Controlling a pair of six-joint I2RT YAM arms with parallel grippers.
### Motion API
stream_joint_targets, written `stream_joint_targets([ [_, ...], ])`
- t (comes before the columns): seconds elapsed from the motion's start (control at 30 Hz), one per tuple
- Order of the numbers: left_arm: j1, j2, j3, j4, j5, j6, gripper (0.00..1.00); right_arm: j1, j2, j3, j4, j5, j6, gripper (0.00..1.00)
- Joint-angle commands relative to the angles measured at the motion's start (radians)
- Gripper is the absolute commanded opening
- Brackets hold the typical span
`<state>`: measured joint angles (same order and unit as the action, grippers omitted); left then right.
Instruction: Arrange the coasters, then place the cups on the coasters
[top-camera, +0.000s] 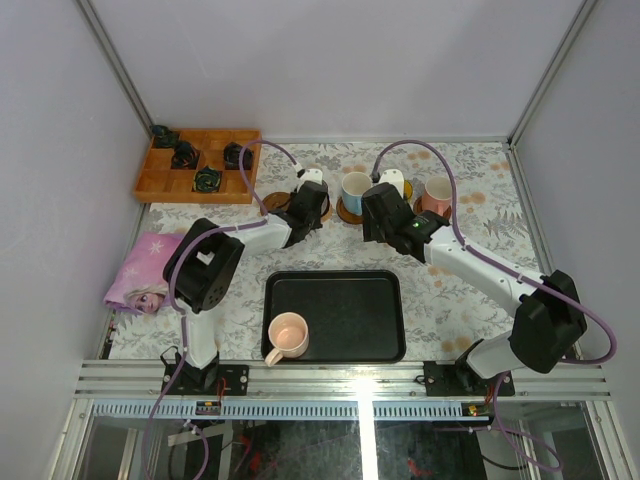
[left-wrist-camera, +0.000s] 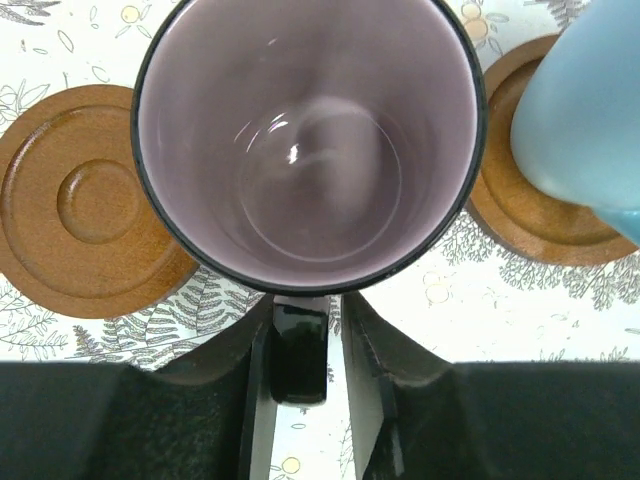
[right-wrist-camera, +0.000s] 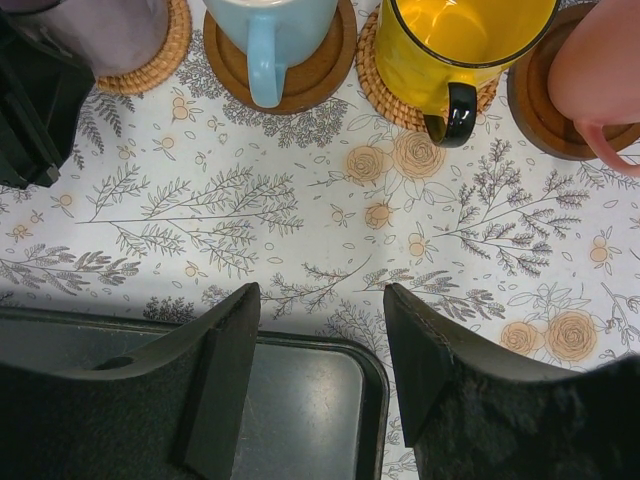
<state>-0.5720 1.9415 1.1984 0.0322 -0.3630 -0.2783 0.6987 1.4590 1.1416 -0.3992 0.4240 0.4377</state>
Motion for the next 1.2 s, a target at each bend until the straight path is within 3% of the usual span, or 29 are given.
stream_joint_targets([
  [0.0, 0.008, -0.038, 0.017, 0.071, -0.056, -0.001, 0.32, 0.003, 0.013, 0.047, 0.002, -0.007, 0.015, 0.6],
  [0.13, 0.008, -0.058, -0.003, 0.077, -0.049, -0.005, 0.52, 0.003, 0.018, 0.052, -0.001, -0.011, 0.018, 0.6],
  [0.47, 0.007, -0.153, -0.053, 0.024, -0.056, -0.048, 0.66, 0.004, 0.003, 0.045, -0.008, -0.009, 0.032, 0.59],
  [0.7, 0.002, -0.355, -0.167, -0.167, -0.082, -0.068, 0.86, 0.004, -0.022, 0.033, -0.009, -0.013, 0.043, 0.6],
  [0.83, -0.005, -0.537, -0.25, -0.337, -0.054, -0.093, 0.9, 0.004, -0.022, 0.026, -0.006, -0.034, 0.046, 0.6],
  [0.93, -0.023, -0.695, -0.311, -0.468, -0.039, -0.142, 0.91, 0.003, -0.014, 0.026, 0.026, -0.125, 0.014, 0.63],
  [1.17, -0.09, -0.987, -0.36, -0.81, -0.032, -0.401, 0.95, 0.027, 0.046, 0.045, 0.126, -0.6, -0.129, 0.79],
])
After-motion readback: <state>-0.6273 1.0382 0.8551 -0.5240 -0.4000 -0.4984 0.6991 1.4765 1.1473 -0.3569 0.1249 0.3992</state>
